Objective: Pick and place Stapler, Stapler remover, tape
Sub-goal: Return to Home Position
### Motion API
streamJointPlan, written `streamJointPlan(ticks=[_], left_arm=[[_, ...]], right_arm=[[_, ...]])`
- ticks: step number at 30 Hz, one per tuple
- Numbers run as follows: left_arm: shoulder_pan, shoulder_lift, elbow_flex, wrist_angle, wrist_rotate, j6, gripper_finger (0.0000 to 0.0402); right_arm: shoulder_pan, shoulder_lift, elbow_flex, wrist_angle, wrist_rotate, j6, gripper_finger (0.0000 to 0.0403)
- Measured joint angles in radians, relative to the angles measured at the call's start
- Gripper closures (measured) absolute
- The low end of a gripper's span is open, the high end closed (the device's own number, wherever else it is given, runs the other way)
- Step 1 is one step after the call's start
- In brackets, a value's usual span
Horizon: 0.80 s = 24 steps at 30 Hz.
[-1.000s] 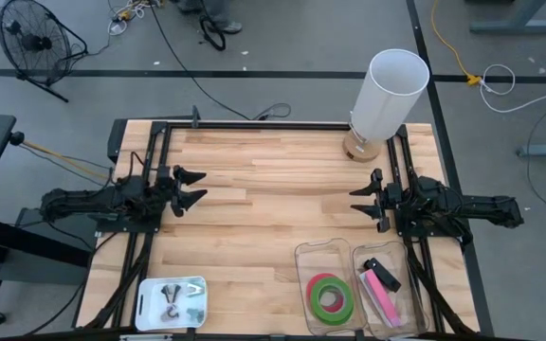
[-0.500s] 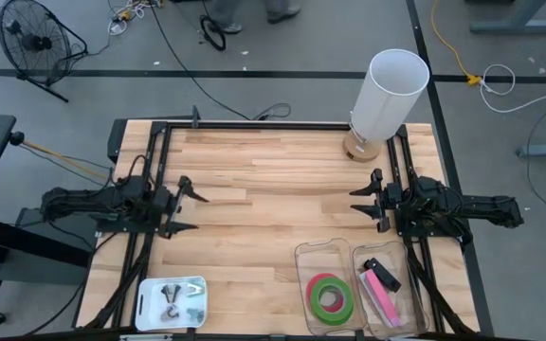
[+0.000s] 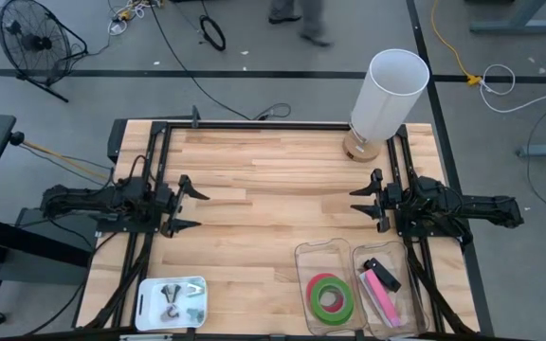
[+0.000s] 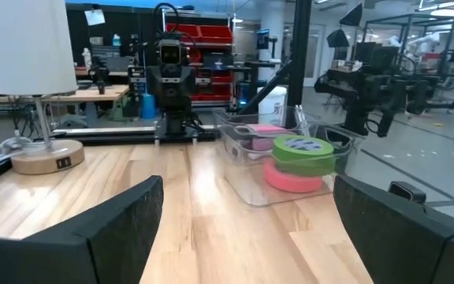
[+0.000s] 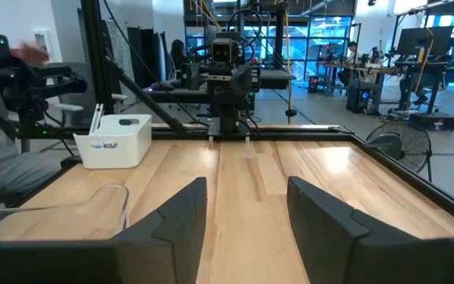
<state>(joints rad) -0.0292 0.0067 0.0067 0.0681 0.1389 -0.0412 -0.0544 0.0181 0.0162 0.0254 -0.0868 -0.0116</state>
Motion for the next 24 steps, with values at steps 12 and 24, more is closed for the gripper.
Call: streamJointPlan(ticks=[12, 24], left_arm=[[0.001, 0.0, 0.0, 0.018, -0.004, 0.0, 0.0028], [0.001, 0.0, 0.0, 0.023, -0.004, 0.001, 0.0028]], right_arm=[[0.0, 0.0, 0.0, 0.0, 0.0, 0.0, 0.0224], [0.0, 0.0, 0.0, 0.0, 0.0, 0.0, 0.0224]])
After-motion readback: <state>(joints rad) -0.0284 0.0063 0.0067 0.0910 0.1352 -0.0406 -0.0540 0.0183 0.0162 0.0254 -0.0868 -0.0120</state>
